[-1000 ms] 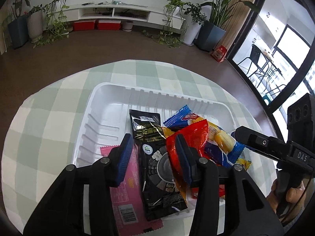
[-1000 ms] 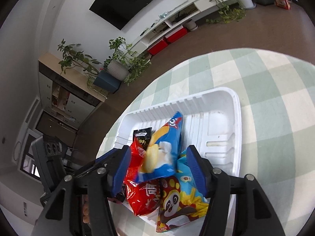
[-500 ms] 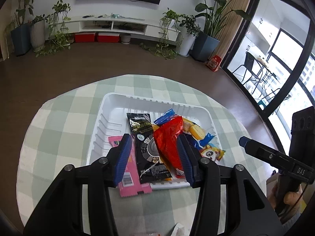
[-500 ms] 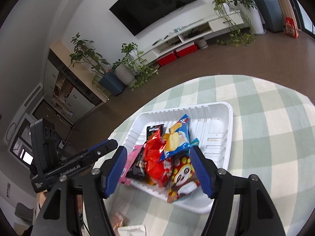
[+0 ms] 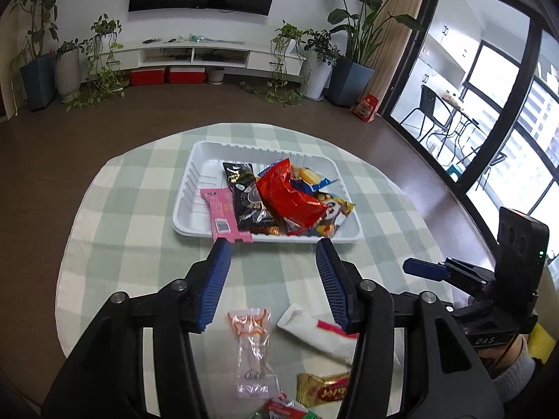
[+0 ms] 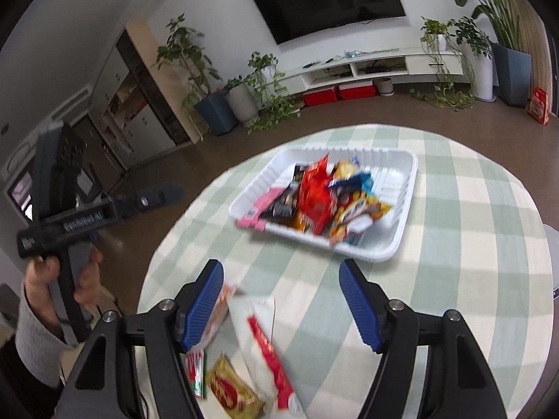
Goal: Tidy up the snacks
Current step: 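Move the left tool to the green nut bag while the right approaches the white red-striped bag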
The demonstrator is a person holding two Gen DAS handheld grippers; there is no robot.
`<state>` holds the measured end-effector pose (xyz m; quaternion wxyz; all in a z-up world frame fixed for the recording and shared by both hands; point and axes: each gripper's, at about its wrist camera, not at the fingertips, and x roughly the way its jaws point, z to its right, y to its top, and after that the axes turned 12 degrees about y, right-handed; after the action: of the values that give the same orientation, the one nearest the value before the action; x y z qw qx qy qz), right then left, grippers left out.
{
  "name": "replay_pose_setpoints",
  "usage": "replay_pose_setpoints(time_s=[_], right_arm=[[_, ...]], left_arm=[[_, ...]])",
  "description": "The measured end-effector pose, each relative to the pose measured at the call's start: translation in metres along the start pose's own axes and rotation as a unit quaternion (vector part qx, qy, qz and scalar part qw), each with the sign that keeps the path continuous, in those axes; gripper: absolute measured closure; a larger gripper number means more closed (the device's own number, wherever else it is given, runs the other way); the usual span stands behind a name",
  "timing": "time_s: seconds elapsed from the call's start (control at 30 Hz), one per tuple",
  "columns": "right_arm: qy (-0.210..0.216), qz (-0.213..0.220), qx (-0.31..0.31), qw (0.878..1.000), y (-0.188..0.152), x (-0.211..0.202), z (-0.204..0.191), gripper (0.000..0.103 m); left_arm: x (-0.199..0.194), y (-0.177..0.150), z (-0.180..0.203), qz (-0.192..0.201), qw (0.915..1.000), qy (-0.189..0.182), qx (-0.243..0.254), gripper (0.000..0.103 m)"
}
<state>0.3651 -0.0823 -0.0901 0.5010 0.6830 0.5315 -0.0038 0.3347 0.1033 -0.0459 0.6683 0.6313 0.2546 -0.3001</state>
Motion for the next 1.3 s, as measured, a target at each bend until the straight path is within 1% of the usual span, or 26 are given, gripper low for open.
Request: replay_pose_setpoints(time_s=[0.13,0.23,0.33,0.43,0.6,0.8,1.07,1.3], right_arm=[[-0.004,-0.045,-0.019,0.999,-0.031,0.015,-0.008,0.031],[-0.014,-0.072,-0.035,0.997,-0.051,0.028,-0.011,0.031],[-0.025,-0.092,-0.044,0.994,-0.065,0.037,-0.012,0.031],[-0.032,-0.103,-0.051,0.993,-0.073,0.042,-0.012,0.031],[-0.035,-0.111,-0.058,0.991,-0.076,0.048,-0.012,0.031],[-0.037,-0.12,-0.069,0.99,-0.076,0.055,-0.018,0.031],[-0.039,-0.128,-0.076,0.988,-0.079,0.061,-0.021,0.031],[-0.038,-0.129,-0.076,0.988,-0.08,0.063,-0.019,0.031]], left_arm=[[-0.012,-0.036,0.008,-0.022,0.9991,0.005,0.034,0.054],[-0.014,-0.068,0.015,-0.047,0.9964,0.006,0.071,0.054],[-0.012,-0.1,0.022,-0.075,0.9905,0.009,0.114,0.054],[-0.011,-0.132,0.026,-0.1,0.9833,0.007,0.151,0.054],[-0.01,-0.165,0.026,-0.128,0.9744,-0.008,0.185,0.054],[-0.004,-0.173,0.03,-0.141,0.9687,-0.024,0.203,0.054],[0.011,-0.177,0.035,-0.153,0.9587,-0.022,0.239,0.054],[0.012,-0.176,0.033,-0.142,0.957,-0.024,0.252,0.052]])
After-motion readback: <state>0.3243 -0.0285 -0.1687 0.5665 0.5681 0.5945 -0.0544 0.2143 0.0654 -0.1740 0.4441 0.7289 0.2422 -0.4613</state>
